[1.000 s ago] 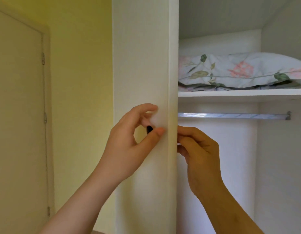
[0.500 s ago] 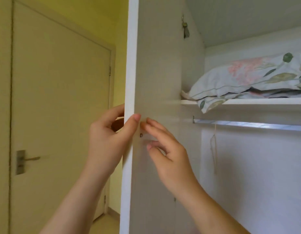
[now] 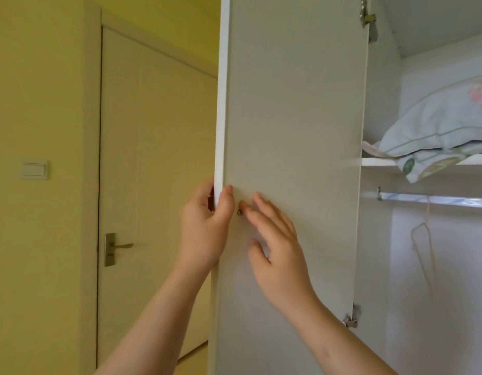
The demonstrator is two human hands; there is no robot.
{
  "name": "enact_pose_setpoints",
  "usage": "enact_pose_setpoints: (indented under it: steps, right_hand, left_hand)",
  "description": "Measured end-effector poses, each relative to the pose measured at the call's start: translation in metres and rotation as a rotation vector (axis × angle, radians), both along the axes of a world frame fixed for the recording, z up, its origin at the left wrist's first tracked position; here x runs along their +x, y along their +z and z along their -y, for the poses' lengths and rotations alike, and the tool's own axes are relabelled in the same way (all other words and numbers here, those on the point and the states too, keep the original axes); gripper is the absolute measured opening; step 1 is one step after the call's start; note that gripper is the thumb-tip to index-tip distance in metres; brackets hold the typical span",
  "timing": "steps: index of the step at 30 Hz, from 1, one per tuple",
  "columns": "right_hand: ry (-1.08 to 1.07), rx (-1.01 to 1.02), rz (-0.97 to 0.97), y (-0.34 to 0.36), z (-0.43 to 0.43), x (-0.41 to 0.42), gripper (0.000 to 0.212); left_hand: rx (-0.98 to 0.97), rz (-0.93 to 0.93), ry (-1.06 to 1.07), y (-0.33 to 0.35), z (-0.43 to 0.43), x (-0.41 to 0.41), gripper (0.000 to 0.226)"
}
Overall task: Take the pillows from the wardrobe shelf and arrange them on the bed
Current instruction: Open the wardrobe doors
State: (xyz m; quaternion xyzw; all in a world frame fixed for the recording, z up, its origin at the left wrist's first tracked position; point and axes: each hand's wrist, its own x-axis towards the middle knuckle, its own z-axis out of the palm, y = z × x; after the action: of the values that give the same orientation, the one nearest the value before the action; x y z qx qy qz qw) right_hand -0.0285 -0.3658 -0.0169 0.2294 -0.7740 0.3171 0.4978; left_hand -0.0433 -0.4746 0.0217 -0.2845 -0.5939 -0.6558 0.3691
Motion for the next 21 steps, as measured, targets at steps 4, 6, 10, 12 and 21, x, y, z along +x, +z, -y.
enact_pose_setpoints:
  steps: [4,6,10,12,21]
  right_hand:
    - [0.034,0.015,0.078,0.006,-0.005,0.010,0.054]
    - [0.048,-0.007,0.124,0.008,-0.011,0.015,0.050]
    - [0.062,-0.109,0.215,0.016,-0.024,0.021,0.047]
    - [0.035,-0.145,0.222,0.024,-0.034,0.027,0.045]
    - [-0.275,-0.231,0.182,0.069,-0.130,0.065,0.035]
  left_hand:
    - [0.056,-0.033,0.094,0.000,-0.004,0.008,0.025]
    - [0.029,-0.077,0.189,0.003,-0.007,0.013,0.038]
    - [-0.234,-0.355,0.755,0.014,-0.017,0.009,0.051]
    - [-0.401,-0.421,1.020,0.019,-0.029,0.012,0.046]
    - [-0.757,-0.312,0.468,0.036,-0.137,0.025,0.049]
